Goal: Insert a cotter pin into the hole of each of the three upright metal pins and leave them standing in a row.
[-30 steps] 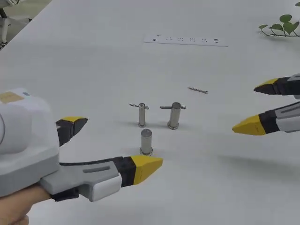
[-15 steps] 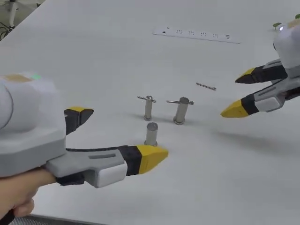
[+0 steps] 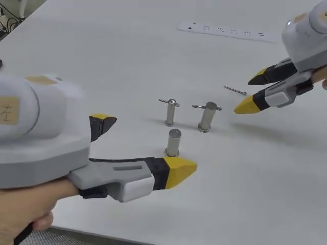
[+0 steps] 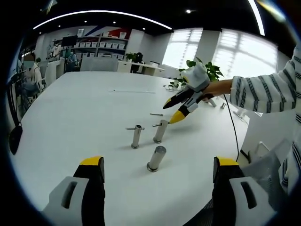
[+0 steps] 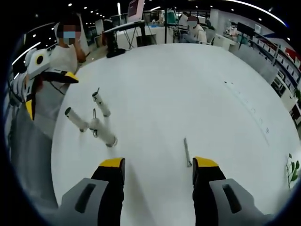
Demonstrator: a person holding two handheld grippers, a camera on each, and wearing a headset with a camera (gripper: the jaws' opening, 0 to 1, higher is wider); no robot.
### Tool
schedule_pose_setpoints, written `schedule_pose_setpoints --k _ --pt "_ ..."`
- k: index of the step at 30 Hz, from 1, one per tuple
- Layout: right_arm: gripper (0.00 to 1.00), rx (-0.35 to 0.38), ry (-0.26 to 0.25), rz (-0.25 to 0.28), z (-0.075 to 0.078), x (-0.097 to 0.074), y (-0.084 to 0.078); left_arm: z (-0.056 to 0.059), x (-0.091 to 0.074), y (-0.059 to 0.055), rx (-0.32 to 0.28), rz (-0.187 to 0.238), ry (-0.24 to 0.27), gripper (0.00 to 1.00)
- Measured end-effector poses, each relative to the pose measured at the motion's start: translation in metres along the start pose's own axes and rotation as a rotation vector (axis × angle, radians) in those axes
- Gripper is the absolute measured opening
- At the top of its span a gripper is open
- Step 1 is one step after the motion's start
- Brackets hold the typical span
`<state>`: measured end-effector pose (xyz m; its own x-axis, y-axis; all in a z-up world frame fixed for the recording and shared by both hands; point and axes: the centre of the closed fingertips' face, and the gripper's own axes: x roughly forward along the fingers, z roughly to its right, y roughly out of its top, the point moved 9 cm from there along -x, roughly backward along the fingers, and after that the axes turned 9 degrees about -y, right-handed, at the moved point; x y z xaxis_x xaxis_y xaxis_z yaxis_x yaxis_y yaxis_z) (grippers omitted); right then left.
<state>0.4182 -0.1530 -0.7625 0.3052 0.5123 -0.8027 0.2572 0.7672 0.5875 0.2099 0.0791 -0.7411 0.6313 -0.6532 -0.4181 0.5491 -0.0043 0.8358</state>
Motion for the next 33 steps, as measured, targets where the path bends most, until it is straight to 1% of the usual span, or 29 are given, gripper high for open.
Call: schedule_pose_setpoints --k 3,9,13,14,16,17,19,20,21,24,26,28,30,31,33 --pt "0.57 -0.011 0.009 -0.013 0.004 0.005 0.001 -0.001 0.0 0.0 -0.008 0.004 0.003 0.96" --pt "0.55 -0.003 0.021 -0.019 0.011 0.012 0.006 -0.003 0.0 -0.002 -0.015 0.006 0.015 0.96" --pt "0.53 -0.015 0.031 -0.043 0.013 0.017 0.005 -0.004 0.0 -0.003 -0.021 0.001 0.016 0.95" --pt "0.51 -0.017 0.035 -0.046 0.014 0.017 0.005 -0.004 0.0 -0.004 -0.021 -0.001 0.017 0.95" --pt "0.41 -0.026 0.048 -0.067 0.014 0.019 0.003 -0.005 0.001 -0.004 -0.023 -0.003 0.017 0.95" --pt "0.39 -0.03 0.05 -0.076 0.014 0.02 0.002 -0.005 0.001 -0.004 -0.024 -0.003 0.018 0.95" --pt "0.4 -0.038 0.053 -0.088 0.013 0.022 0.001 -0.006 0.001 -0.004 -0.024 -0.006 0.019 0.94" --pt "0.4 -0.041 0.056 -0.091 0.014 0.023 0.001 -0.006 0.001 -0.004 -0.021 -0.009 0.02 0.94" --pt "0.4 -0.043 0.057 -0.094 0.019 0.026 0.001 -0.007 0.001 -0.005 -0.02 -0.01 0.021 0.94" --pt "0.39 -0.041 0.055 -0.1 0.021 0.028 0.002 -0.008 0.001 -0.004 -0.024 -0.009 0.026 0.94" --pt "0.39 -0.042 0.056 -0.113 0.022 0.03 0.0 -0.009 0.0 -0.004 -0.028 -0.007 0.028 0.93" --pt "0.37 -0.044 0.049 -0.118 0.023 0.03 0.0 -0.009 0.001 -0.004 -0.029 -0.009 0.028 0.93" --pt "0.37 -0.018 0.048 -0.123 0.024 0.03 0.001 -0.009 0.001 -0.005 -0.034 -0.01 0.026 0.93" --pt "0.36 -0.021 0.046 -0.124 0.024 0.03 0.001 -0.009 0.001 -0.005 -0.036 -0.012 0.026 0.93" --pt "0.34 -0.056 0.035 -0.131 0.025 0.03 0.001 -0.009 0.002 -0.006 -0.033 -0.018 0.027 0.93"
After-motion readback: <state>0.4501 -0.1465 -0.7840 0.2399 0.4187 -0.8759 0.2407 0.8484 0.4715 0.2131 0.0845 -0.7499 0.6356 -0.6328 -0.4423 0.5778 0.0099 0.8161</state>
